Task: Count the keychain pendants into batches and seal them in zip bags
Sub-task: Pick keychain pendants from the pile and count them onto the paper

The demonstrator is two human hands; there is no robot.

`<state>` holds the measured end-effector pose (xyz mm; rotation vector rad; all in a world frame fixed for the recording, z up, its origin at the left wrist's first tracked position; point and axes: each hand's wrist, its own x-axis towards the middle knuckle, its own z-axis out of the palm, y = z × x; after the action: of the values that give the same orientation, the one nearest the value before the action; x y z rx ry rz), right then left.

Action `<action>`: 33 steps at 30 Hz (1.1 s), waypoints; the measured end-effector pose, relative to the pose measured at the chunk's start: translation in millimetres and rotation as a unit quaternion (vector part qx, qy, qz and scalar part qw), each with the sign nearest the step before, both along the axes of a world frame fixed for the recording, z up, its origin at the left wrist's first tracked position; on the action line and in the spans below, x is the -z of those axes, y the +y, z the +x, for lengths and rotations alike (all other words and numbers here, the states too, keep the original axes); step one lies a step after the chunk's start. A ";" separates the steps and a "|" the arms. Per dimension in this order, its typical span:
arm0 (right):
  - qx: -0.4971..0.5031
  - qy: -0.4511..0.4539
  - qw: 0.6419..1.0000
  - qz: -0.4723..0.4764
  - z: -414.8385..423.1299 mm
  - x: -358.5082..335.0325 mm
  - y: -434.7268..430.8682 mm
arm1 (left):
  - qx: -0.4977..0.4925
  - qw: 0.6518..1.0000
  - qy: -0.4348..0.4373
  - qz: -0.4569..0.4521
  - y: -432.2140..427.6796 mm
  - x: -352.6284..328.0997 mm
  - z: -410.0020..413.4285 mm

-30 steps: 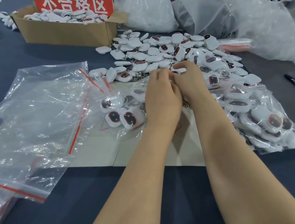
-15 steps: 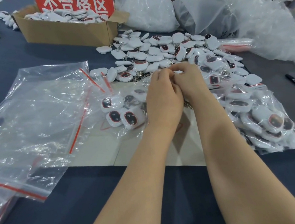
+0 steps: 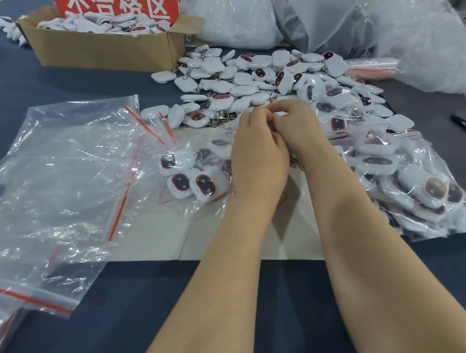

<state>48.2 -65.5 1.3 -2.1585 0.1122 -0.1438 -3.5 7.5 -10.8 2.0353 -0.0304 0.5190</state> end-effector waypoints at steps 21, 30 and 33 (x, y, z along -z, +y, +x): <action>-0.005 0.005 1.000 0.005 1.0 -0.3 -0.5 | -0.005 1.000 0.006 0.022 1.2 -0.5 0.6; 0.002 -0.042 0.988 0.149 2.7 -6.8 5.4 | -0.092 0.984 0.071 0.135 18.1 5.4 9.6; 0.022 -0.046 0.986 0.156 3.6 -7.8 6.4 | -0.075 0.995 0.072 -0.009 22.4 0.8 10.8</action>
<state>51.9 -59.1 9.0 -1.8344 0.1208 -0.2362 7.3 29.9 -11.6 2.0613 0.2154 0.4636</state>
